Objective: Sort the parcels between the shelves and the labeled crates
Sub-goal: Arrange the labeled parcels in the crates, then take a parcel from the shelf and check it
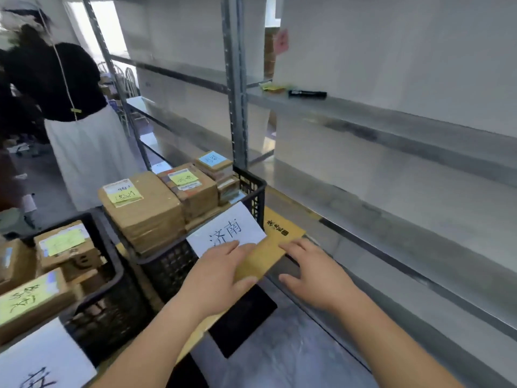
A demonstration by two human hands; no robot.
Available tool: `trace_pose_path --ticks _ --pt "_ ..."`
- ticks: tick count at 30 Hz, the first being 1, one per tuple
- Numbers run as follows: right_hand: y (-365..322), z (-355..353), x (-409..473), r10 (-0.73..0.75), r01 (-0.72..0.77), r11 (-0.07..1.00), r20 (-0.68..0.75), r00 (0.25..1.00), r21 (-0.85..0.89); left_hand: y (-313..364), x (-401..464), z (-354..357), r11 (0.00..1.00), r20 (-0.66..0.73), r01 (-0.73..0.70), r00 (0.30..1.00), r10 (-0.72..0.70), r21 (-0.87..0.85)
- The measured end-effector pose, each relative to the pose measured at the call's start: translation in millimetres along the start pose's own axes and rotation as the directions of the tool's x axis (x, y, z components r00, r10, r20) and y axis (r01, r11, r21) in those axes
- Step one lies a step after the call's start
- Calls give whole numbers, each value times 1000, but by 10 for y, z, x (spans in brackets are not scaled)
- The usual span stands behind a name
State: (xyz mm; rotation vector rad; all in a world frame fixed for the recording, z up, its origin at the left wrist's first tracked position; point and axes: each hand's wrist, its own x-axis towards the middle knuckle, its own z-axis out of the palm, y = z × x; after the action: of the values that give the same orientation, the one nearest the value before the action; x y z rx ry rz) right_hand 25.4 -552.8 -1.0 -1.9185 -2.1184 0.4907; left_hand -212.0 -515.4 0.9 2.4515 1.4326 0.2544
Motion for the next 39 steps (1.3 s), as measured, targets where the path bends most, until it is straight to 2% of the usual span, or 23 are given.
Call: trace_pose_path --ticks 7,12,17,23,31,39 --pt "1221 -429 -863 232 -228 972 -92 968 49 1387 590 468 971 54 -237 970 238 -19" --pt "1996 -664 -1544 401 -394 916 -165 901 76 2398 959 893 906 117 -422 899 422 -25" --pt "2712 -837 -2169 569 -553 823 -195 799 133 3332 1301 1356 827 195 -555 804 561 -89" --pt "3554 -1193 -2941 734 -719 675 -243 634 166 4618 1703 2022 701 274 -692 650 709 -173" --pt "4372 -1400 -3986 877 -855 460 -273 396 238 6138 1862 2773 489 352 -840 395 849 -237" --pt "5122 -1519 -5022 927 -890 341 -264 265 304 7320 1633 3387 470 454 -854 335 826 -225"
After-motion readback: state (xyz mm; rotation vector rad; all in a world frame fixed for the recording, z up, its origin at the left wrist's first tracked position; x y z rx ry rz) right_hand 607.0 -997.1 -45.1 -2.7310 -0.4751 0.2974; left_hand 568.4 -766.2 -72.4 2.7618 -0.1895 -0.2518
